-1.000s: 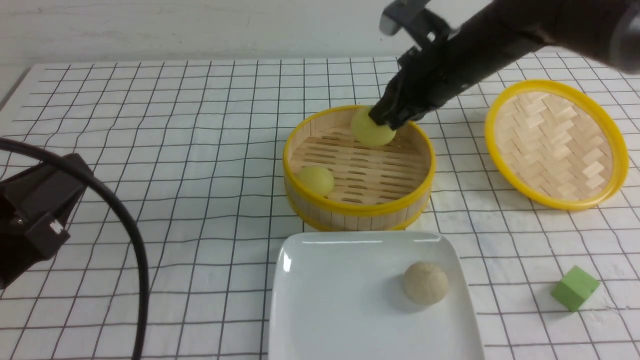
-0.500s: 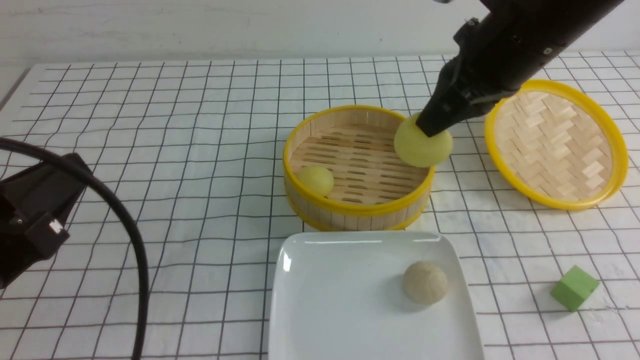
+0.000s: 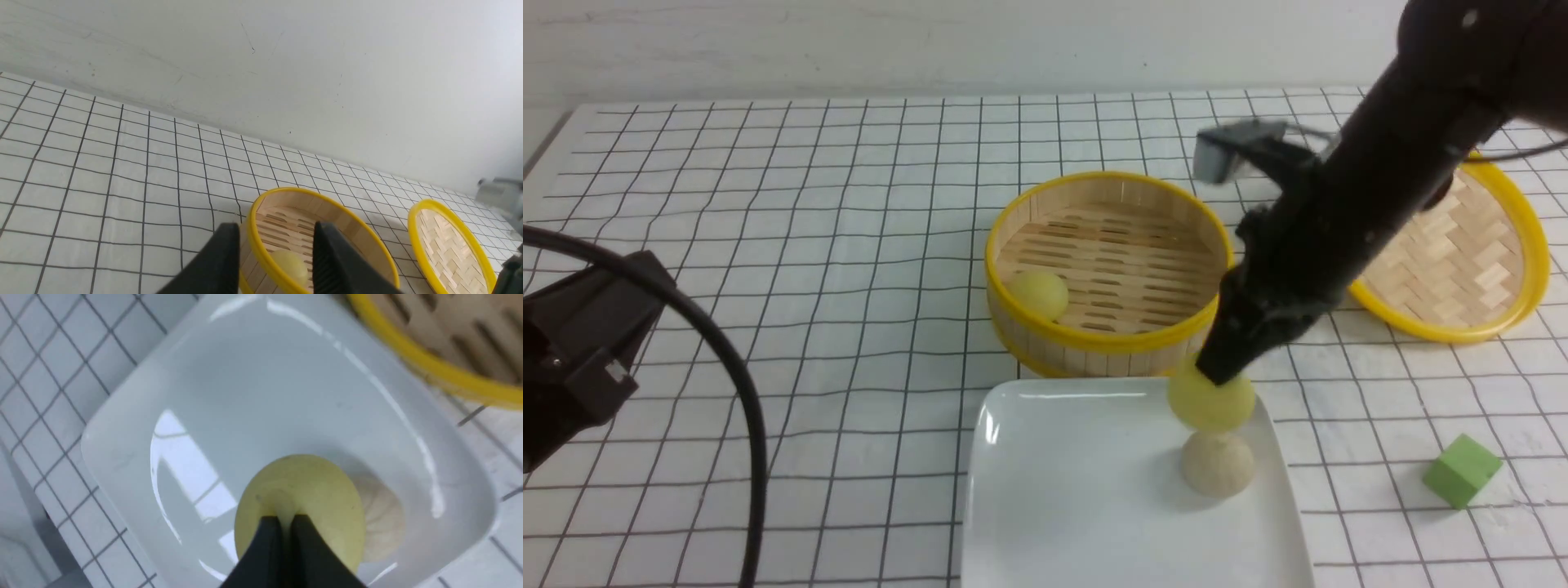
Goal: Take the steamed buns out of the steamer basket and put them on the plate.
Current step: Use the right arm to put the steamed stuffed bun into the plate
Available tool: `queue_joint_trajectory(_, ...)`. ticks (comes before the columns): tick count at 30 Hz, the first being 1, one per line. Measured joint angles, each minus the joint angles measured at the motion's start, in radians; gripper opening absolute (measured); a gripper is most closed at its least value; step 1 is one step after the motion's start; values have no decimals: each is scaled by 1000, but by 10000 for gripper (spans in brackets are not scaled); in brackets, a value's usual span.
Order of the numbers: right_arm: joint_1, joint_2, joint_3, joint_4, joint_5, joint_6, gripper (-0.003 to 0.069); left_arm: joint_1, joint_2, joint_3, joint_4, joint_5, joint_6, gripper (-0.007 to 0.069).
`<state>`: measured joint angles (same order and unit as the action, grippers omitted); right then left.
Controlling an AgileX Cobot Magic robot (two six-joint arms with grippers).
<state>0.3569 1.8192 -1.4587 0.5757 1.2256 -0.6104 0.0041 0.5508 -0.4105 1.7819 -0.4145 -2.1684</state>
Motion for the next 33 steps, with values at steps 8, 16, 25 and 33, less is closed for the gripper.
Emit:
queue_joint_trajectory(8,22,59,90,170,-38,-207,18,0,0,0,0,0,0,283)
queue_joint_trajectory(16,90,33,46,169,-92,-241,20,0,1,0,0,0,0,283)
queue_joint_trajectory(25,90,45,46,110,-182,-238,21,0,1,0,0,-12,0,283)
queue_joint_trajectory(33,90,119,46,107,-203,-242,21,0,1,0,0,-13,0,283)
